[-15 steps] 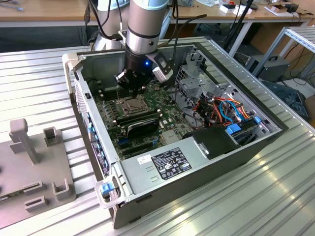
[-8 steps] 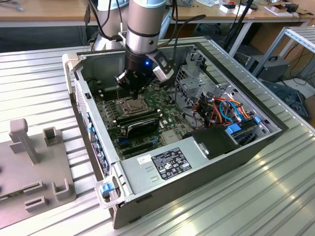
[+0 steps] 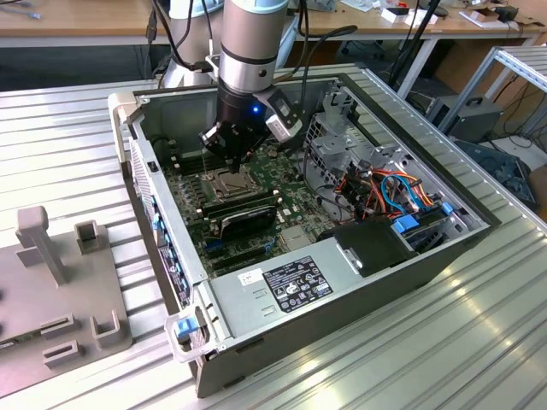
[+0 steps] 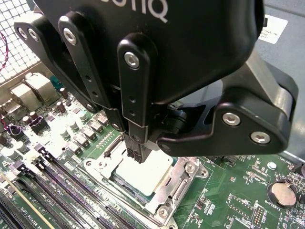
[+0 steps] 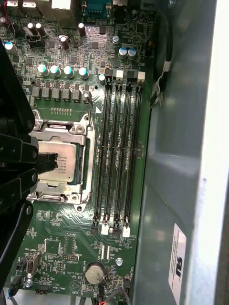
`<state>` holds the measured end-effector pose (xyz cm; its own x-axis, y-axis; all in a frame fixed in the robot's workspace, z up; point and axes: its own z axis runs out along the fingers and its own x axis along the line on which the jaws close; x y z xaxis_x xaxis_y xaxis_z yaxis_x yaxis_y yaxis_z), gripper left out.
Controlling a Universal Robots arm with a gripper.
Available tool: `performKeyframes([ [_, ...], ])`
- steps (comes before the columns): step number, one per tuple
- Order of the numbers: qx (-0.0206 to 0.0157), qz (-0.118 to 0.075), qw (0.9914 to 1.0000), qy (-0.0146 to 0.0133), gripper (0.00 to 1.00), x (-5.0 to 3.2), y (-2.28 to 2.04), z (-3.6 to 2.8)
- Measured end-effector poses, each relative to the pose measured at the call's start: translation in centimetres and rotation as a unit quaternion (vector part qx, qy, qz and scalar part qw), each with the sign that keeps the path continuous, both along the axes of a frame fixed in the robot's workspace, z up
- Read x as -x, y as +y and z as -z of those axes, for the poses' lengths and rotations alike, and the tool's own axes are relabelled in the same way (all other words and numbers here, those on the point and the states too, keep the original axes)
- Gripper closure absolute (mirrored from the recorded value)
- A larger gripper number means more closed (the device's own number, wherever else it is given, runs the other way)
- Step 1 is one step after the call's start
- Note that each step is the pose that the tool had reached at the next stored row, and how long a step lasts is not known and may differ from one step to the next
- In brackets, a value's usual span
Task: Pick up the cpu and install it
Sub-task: 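Install the first cpu locking lever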
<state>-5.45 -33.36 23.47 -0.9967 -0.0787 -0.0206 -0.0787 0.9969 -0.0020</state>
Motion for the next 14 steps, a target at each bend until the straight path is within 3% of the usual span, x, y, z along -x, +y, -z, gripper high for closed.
performKeyframes([
  [14,0.0002,0.000,1.00000,0.0000,0.89,0.27,0.00,0.00],
])
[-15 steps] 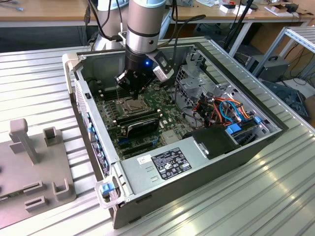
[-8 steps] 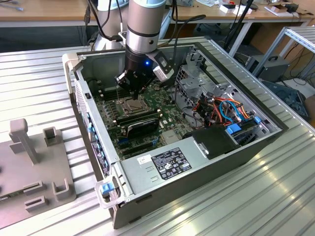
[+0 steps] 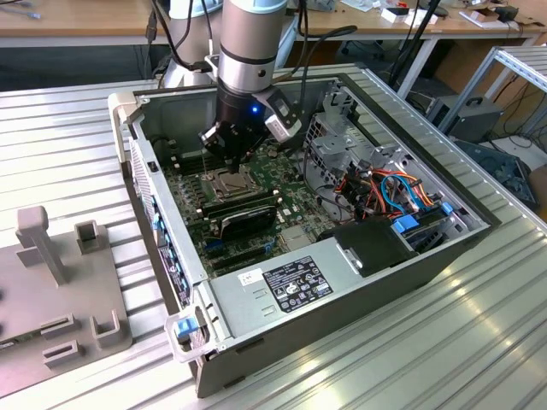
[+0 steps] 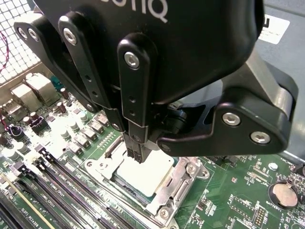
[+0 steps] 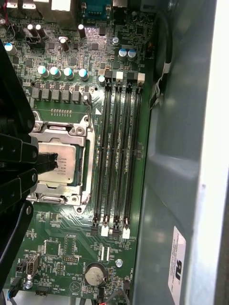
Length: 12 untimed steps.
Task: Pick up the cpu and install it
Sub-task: 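Install the first cpu locking lever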
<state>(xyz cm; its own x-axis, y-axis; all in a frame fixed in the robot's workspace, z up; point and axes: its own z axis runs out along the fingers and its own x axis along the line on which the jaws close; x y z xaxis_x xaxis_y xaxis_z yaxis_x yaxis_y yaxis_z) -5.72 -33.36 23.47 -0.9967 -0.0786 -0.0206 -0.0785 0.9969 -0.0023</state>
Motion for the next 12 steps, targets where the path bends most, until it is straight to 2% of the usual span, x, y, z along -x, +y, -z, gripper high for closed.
performKeyframes([
  [4,0.0000,0.000,1.00000,-0.0001,0.89,0.89,0.00,0.01],
  [6,0.0000,0.000,1.00000,-0.0001,0.89,1.60,0.00,0.05],
  [12,0.0001,0.000,1.00000,-0.0001,0.89,1.81,0.00,0.06],
])
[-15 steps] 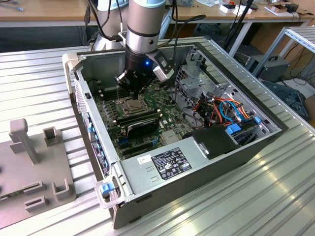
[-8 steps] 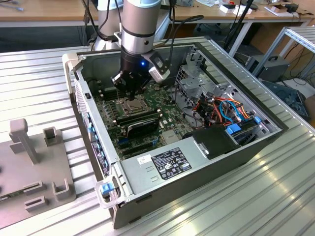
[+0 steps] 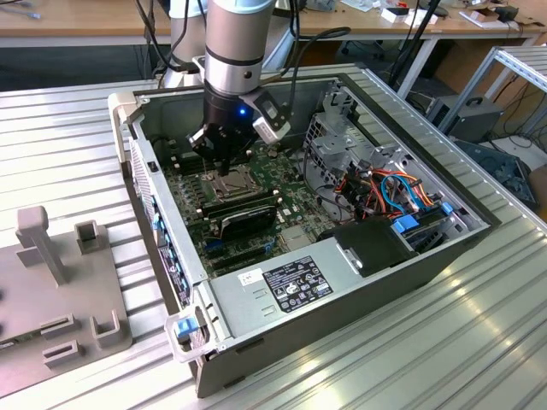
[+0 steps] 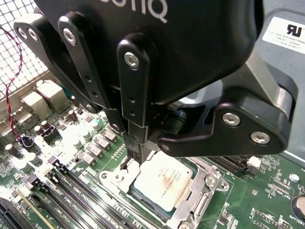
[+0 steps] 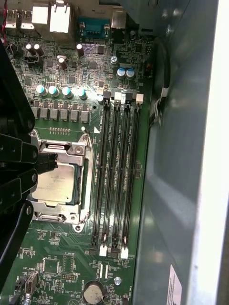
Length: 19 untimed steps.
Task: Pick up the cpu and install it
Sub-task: 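Install the first cpu locking lever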
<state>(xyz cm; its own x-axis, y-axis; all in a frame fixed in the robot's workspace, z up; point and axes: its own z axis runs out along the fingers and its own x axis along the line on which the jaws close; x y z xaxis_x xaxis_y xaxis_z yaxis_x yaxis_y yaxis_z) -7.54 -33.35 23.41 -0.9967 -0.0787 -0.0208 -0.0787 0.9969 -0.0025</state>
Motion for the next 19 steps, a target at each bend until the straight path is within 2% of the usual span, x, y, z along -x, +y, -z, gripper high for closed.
performKeyframes([
  [7,0.0000,0.000,1.00000,0.0000,0.89,0.01,0.00,0.00],
  [8,-0.0011,0.000,1.00000,0.0000,0.89,0.03,0.00,-0.01],
  [9,-0.0041,0.000,0.99999,-0.0004,0.89,0.06,0.00,-0.01],
  [10,-0.0087,0.000,0.99996,-0.0011,0.89,0.11,0.00,0.00],
  [11,-0.0113,0.000,0.99994,-0.0016,0.89,0.16,0.00,0.00],
  [12,-0.0123,0.000,0.99992,-0.0023,0.89,0.22,0.00,0.00],
  [15,-0.0132,0.000,0.99990,-0.0040,0.89,0.46,0.00,0.00],
  [18,-0.0132,0.000,0.99988,-0.0083,0.89,0.94,0.00,0.00],
  [19,-0.0132,0.000,0.99985,-0.0109,0.89,1.19,0.00,-0.01],
])
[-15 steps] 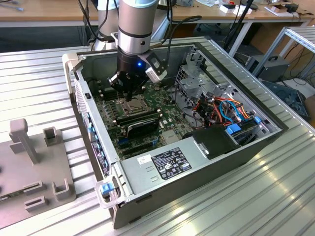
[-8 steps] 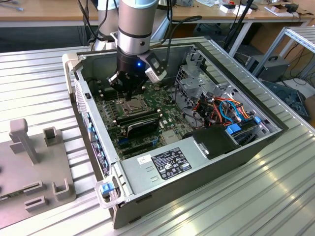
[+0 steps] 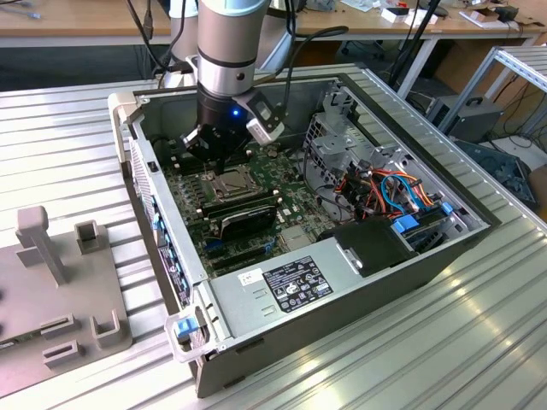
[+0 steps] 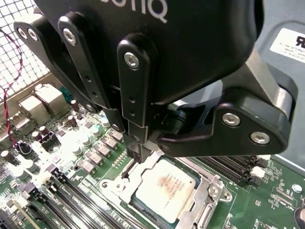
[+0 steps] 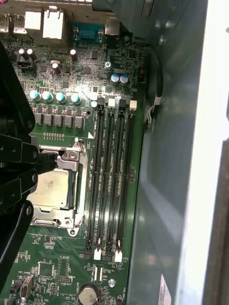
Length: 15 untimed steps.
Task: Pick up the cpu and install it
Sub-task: 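Install the first cpu locking lever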
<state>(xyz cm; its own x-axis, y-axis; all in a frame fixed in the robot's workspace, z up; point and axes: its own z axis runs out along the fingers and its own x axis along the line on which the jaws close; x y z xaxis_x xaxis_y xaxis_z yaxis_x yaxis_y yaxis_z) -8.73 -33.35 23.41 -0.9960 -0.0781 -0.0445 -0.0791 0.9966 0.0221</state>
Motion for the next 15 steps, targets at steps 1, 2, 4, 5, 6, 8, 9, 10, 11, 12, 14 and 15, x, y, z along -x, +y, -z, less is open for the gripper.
performKeyframes([
  [1,0.0000,0.000,1.00000,-0.0013,0.89,0.13,0.00,0.00],
  [2,0.0000,0.000,1.00000,-0.0018,0.89,0.17,0.01,0.00],
  [4,0.0000,0.000,1.00000,-0.0019,0.89,0.17,0.01,0.01],
  [5,0.0000,0.000,1.00000,-0.0019,0.89,0.18,0.00,0.00],
  [6,0.0000,0.000,1.00000,-0.0019,0.89,0.18,0.00,0.00],
  [8,0.0020,0.000,1.00000,-0.0018,0.89,0.19,0.05,-0.16],
  [9,0.0026,0.000,1.00000,-0.0018,0.89,0.18,0.05,-0.28],
  [10,0.0028,0.000,0.99999,-0.0018,0.89,0.17,0.05,-0.38],
  [11,0.0030,0.000,0.99999,-0.0019,0.89,0.18,0.06,-0.58],
  [12,0.0037,0.000,0.99999,-0.0018,0.89,0.18,0.05,-0.70],
  [14,0.0044,0.000,0.99999,-0.0019,0.89,0.18,0.06,-0.75],
  [15,0.0045,0.000,0.99999,-0.0019,0.89,0.18,0.06,-0.76],
])
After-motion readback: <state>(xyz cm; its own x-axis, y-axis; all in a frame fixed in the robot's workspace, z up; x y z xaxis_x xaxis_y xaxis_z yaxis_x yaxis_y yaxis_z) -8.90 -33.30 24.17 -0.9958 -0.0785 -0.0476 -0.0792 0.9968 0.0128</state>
